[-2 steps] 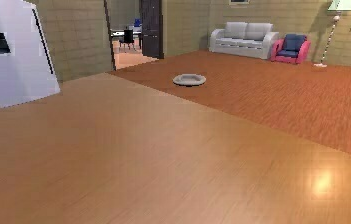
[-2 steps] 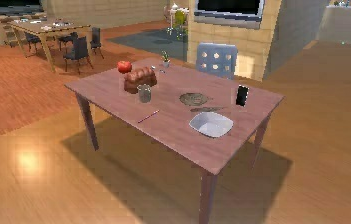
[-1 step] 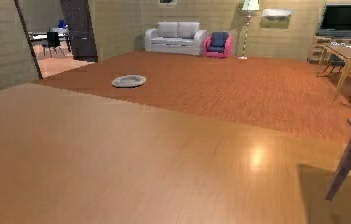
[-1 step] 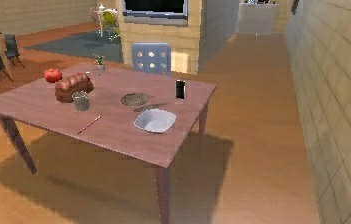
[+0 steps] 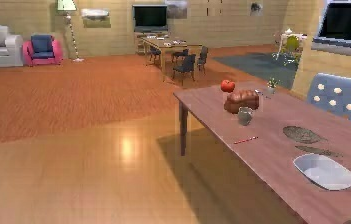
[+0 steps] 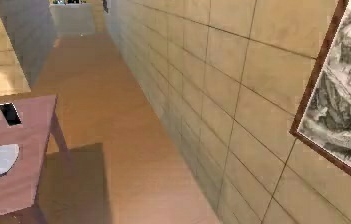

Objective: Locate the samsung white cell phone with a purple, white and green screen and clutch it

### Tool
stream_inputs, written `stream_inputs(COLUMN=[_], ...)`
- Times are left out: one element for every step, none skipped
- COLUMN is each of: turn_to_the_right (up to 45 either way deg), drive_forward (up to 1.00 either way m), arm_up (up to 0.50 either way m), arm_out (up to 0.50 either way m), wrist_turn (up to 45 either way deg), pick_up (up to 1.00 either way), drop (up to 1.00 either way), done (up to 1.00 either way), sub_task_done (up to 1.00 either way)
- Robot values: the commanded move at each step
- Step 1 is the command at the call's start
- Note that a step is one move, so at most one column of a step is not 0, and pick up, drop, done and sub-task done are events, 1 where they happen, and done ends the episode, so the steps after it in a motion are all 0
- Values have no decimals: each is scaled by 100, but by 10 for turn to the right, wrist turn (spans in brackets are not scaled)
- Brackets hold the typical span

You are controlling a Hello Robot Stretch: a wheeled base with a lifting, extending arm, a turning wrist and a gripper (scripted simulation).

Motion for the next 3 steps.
stream_inputs(turn_to_the_right=[450, 240, 0], drive_forward=[0, 0, 50], arm_up=[0, 0, 0], arm_out=[0, 0, 0], wrist_turn=[0, 0, 0], pick_up=[0, 0, 0], drop=[0, 0, 0], done=[0, 0, 0], sub_task_done=[0, 0, 0])
